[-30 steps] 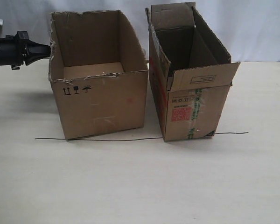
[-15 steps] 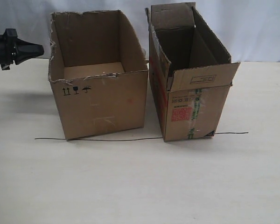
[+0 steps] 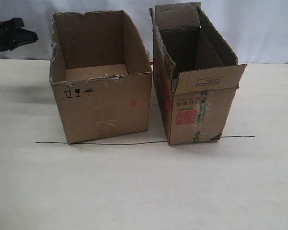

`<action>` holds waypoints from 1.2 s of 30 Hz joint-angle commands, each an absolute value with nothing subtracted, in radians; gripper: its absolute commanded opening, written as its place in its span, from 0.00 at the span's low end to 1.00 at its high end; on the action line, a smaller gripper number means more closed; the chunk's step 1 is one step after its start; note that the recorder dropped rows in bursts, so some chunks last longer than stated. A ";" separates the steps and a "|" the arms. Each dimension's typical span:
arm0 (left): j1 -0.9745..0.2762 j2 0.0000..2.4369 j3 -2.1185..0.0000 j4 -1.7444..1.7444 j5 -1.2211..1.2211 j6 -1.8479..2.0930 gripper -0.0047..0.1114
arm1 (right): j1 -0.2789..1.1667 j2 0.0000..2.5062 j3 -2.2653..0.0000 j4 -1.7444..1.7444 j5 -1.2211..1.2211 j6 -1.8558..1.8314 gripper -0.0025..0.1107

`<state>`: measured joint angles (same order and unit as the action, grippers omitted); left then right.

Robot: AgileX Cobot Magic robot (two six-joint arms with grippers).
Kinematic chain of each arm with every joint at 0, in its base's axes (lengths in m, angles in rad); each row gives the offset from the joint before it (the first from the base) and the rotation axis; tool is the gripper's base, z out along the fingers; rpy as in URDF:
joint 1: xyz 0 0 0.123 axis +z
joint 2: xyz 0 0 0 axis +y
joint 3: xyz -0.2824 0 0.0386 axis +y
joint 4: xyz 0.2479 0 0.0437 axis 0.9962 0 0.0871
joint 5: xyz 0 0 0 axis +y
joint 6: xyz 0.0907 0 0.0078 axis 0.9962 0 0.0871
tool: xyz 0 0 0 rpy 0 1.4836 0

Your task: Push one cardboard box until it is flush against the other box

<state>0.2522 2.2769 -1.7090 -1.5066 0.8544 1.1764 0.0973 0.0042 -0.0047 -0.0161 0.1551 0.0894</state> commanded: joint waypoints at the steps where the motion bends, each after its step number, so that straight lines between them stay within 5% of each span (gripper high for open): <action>1: 0.207 2.291 -1.790 -1.503 0.765 1.153 0.04 | 0.095 0.000 0.000 -0.007 0.159 0.091 0.07; 36: 0.131 2.380 -1.908 -1.659 0.593 1.121 0.04 | 0.095 0.000 0.000 -0.007 0.159 0.091 0.07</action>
